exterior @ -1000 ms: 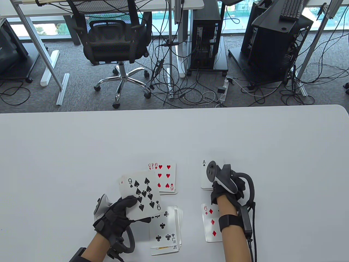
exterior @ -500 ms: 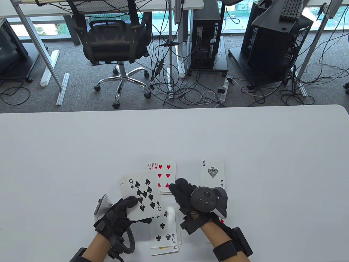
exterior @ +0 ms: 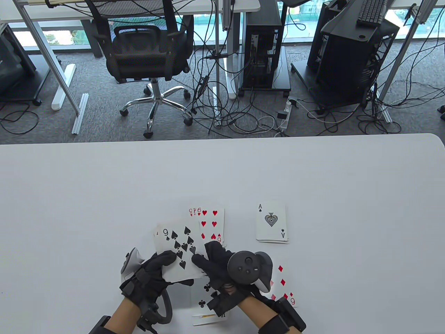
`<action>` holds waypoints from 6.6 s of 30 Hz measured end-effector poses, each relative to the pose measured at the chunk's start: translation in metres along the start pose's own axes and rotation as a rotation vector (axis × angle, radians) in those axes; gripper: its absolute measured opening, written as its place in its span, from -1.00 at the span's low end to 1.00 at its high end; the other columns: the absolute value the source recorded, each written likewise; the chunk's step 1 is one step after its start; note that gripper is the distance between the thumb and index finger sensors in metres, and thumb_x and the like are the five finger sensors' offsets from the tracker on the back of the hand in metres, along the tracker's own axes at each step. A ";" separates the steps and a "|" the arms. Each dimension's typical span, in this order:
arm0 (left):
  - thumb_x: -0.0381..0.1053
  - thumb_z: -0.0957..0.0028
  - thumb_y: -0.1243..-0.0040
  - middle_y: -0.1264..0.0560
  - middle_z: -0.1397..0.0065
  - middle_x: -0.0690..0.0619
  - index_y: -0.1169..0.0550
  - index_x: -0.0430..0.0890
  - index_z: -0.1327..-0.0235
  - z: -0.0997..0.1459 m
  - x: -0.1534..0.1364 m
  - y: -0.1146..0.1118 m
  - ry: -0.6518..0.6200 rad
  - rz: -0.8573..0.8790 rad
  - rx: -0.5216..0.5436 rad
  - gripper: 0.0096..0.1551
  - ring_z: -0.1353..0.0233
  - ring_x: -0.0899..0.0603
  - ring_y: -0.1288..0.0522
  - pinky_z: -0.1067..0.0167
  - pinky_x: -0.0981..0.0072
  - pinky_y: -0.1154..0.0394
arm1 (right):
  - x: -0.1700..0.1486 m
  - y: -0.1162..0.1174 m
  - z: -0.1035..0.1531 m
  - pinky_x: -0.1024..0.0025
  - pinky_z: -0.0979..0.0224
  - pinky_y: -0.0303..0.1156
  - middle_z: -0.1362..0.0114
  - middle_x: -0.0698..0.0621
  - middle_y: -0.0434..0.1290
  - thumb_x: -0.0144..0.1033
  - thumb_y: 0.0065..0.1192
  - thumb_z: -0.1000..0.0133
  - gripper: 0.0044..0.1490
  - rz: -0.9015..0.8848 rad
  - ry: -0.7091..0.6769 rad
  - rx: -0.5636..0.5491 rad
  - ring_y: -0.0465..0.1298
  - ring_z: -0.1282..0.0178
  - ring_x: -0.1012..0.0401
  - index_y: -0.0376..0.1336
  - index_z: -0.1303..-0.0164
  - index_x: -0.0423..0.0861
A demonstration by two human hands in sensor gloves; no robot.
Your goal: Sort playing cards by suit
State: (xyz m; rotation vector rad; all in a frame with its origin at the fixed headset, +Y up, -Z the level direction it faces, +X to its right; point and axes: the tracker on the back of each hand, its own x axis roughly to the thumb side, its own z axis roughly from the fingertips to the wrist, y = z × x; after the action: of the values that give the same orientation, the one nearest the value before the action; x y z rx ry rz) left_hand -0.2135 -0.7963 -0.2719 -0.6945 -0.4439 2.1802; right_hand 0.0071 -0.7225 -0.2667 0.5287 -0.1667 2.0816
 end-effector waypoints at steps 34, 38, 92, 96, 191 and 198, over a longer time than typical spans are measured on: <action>0.06 -0.36 -0.02 -0.22 -0.63 -0.06 -0.09 0.01 -0.61 -0.001 0.000 -0.001 -0.006 0.004 0.018 -0.36 -0.47 -0.35 -0.39 -0.14 -0.06 -0.57 | -0.132 -0.129 -0.038 0.01 0.13 0.57 0.43 -0.03 0.59 -0.38 0.10 -0.18 -0.47 0.466 0.598 -0.049 0.64 0.47 0.05 0.34 0.04 -0.58; 0.06 -0.36 -0.02 -0.22 -0.64 -0.06 -0.09 0.01 -0.61 0.000 0.000 -0.001 -0.003 0.004 0.021 -0.36 -0.47 -0.35 -0.39 -0.14 -0.06 -0.57 | -0.141 -0.121 -0.038 0.02 0.15 0.58 0.45 -0.02 0.59 -0.34 0.10 -0.19 -0.43 0.713 0.674 0.017 0.63 0.50 0.06 0.34 0.04 -0.60; 0.05 -0.36 -0.02 -0.21 -0.64 -0.07 -0.08 0.01 -0.61 0.000 -0.004 -0.002 0.019 -0.003 0.031 -0.36 -0.48 -0.35 -0.37 -0.16 -0.08 -0.55 | -0.003 0.015 0.011 -0.12 -0.07 0.48 0.10 -0.13 0.49 0.08 0.10 -0.18 0.01 0.144 -0.071 0.092 0.59 0.15 -0.07 0.06 -0.20 -0.65; 0.05 -0.36 -0.03 -0.22 -0.64 -0.06 -0.09 0.01 -0.61 -0.001 -0.005 -0.004 0.031 -0.026 0.026 -0.36 -0.46 -0.35 -0.39 -0.16 -0.08 -0.54 | -0.005 0.015 0.012 -0.04 -0.01 0.53 0.21 -0.07 0.53 -0.05 0.16 -0.15 -0.17 0.127 -0.058 0.053 0.62 0.25 0.01 0.16 -0.11 -0.59; 0.04 -0.36 -0.02 -0.21 -0.64 -0.06 -0.09 0.01 -0.61 -0.001 -0.002 -0.004 -0.008 -0.012 0.013 -0.37 -0.48 -0.34 -0.38 -0.16 -0.07 -0.55 | -0.042 -0.060 -0.007 -0.14 0.01 0.50 0.21 -0.20 0.59 -0.11 -0.03 -0.26 -0.17 0.269 0.099 0.011 0.62 0.28 -0.11 0.24 -0.17 -0.67; 0.04 -0.36 -0.02 -0.21 -0.64 -0.06 -0.09 0.01 -0.61 0.000 -0.002 -0.004 -0.003 -0.011 0.023 -0.37 -0.48 -0.34 -0.38 -0.17 -0.07 -0.54 | -0.015 -0.014 0.004 -0.23 -0.08 0.44 0.05 -0.28 0.53 0.08 -0.02 -0.24 0.05 0.166 -0.024 0.137 0.57 0.13 -0.19 0.09 -0.30 -0.71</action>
State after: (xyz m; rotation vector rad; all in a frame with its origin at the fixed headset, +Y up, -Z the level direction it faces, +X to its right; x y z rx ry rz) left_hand -0.2099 -0.7954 -0.2692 -0.6748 -0.4220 2.1727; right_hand 0.0266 -0.7276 -0.2710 0.6415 -0.0851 2.2606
